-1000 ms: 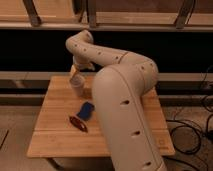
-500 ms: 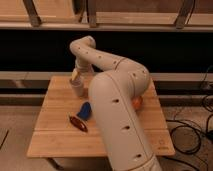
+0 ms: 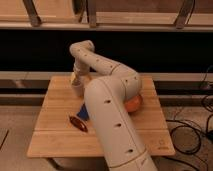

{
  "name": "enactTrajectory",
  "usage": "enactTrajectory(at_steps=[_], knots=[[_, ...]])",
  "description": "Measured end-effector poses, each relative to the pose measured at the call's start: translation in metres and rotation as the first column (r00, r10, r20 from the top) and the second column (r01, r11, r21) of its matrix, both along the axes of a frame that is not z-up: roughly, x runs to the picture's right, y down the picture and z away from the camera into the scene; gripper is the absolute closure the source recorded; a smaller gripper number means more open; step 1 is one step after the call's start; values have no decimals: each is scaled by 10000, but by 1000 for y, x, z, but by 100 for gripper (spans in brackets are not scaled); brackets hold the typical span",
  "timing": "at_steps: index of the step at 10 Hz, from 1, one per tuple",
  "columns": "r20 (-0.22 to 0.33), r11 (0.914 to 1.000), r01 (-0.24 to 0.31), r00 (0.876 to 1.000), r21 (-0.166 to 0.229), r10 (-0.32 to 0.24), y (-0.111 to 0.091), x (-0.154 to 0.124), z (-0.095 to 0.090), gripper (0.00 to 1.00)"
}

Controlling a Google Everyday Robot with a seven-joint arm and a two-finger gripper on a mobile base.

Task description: Pick up the ceramic cup

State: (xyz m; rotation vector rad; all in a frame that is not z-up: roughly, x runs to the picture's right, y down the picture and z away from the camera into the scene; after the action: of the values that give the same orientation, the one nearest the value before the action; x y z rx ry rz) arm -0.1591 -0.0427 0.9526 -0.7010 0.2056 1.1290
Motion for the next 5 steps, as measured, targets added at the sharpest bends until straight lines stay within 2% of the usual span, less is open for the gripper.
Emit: enactTrajectory(at_steps=[3, 5], knots=[[95, 9991, -213, 9997, -359, 217, 5, 2, 8, 76], [122, 9986, -450, 9989, -267, 454, -5, 5, 6, 94]])
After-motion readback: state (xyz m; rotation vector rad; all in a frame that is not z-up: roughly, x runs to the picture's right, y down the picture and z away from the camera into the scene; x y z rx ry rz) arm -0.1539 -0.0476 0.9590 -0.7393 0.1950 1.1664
